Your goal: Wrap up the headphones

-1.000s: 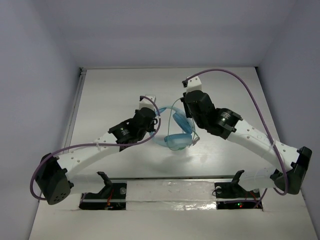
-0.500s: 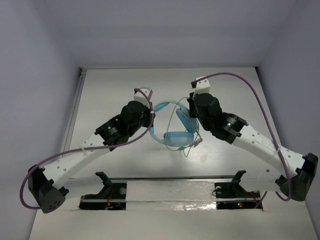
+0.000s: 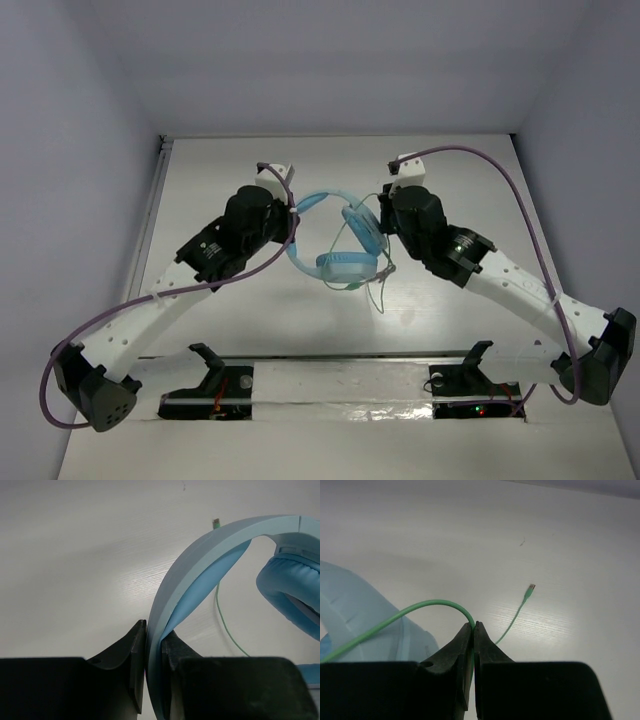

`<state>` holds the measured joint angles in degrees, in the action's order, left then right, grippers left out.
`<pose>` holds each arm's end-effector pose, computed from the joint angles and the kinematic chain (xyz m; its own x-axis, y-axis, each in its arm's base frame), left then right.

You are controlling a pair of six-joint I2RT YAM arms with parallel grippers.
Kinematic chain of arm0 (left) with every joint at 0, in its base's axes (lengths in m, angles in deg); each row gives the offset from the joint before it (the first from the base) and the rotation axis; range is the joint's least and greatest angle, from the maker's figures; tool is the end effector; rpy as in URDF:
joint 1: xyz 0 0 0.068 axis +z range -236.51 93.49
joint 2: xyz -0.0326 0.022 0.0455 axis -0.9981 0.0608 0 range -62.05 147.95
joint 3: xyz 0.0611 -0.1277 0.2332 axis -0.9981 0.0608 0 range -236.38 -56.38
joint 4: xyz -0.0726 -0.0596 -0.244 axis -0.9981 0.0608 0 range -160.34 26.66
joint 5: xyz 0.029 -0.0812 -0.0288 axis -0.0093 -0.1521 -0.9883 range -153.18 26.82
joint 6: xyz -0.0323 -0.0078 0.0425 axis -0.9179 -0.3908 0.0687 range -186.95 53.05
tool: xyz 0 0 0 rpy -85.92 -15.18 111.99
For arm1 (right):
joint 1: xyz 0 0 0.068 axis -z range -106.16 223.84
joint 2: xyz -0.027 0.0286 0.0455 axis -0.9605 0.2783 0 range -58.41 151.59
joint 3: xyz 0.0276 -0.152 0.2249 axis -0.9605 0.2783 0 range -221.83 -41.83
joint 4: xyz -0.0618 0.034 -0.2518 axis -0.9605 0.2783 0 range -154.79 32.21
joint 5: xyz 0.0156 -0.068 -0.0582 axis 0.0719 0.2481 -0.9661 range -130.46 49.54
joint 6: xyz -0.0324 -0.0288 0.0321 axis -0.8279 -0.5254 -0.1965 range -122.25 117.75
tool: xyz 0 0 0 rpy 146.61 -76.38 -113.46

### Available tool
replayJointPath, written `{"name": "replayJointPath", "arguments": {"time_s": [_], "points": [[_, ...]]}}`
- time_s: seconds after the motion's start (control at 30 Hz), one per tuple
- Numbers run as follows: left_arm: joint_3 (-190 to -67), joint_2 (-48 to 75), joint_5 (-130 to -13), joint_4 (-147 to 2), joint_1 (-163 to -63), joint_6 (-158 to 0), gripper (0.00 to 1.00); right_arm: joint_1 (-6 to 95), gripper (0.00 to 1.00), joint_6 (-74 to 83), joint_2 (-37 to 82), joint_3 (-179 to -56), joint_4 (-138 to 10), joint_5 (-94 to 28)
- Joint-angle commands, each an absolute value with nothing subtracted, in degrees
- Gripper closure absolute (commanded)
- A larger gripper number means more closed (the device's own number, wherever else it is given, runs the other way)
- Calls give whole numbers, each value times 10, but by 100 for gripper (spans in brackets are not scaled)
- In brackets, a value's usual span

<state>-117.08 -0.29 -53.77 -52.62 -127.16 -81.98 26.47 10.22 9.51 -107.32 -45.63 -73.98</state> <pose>0.1893 -0.1548 0.3664 -0.3720 -0.0179 -0.9281 0.4438 0.8747 -0.1947 0.1936 0.1812 0.3695 -0.3006 -0.0609 -0.9518 -0.2057 0.9786 0.0024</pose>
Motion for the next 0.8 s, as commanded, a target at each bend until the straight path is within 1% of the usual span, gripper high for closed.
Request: {"name": "replayJointPath", "arguments": {"time_s": [0.0, 0.1, 0.17, 0.2, 0.27, 0.3, 0.37, 0.4, 0.43, 0.53, 0.6, 0.77], "points": [[-1226, -24, -626, -555, -1257, -803, 100, 281, 99, 107, 101, -1066, -496, -726], [-1220, -29, -733, -566, -1230, -811, 100, 286, 96, 106, 104, -1058, -516, -711], [-1220, -37, -744, -573, -1216, -822, 100, 286, 95, 107, 104, -1054, -531, -704], [-1221, -42, -777, -579, -1197, -825, 100, 286, 95, 108, 103, -1047, -535, -697], [-1236, -42, -808, -580, -1181, -832, 100, 286, 90, 110, 96, -1036, -554, -693], [-1241, -40, -825, -580, -1175, -833, 100, 286, 87, 109, 93, -1028, -558, -688], [-1255, -36, -829, -570, -1167, -829, 100, 292, 76, 108, 79, -1027, -566, -673], [-1259, -29, -823, -565, -1162, -828, 100, 292, 74, 107, 73, -1027, -570, -655], [-1262, -25, -817, -556, -1162, -825, 100, 299, 65, 107, 67, -1024, -577, -642], [-1255, -18, -827, -559, -1139, -824, 100, 315, 53, 109, 51, -1016, -597, -599], [-1245, -18, -846, -565, -1123, -832, 100, 324, 53, 118, 48, -1014, -603, -560], [-1248, -22, -885, -587, -1080, -858, 100, 331, 53, 148, 42, -977, -632, -558]]}}
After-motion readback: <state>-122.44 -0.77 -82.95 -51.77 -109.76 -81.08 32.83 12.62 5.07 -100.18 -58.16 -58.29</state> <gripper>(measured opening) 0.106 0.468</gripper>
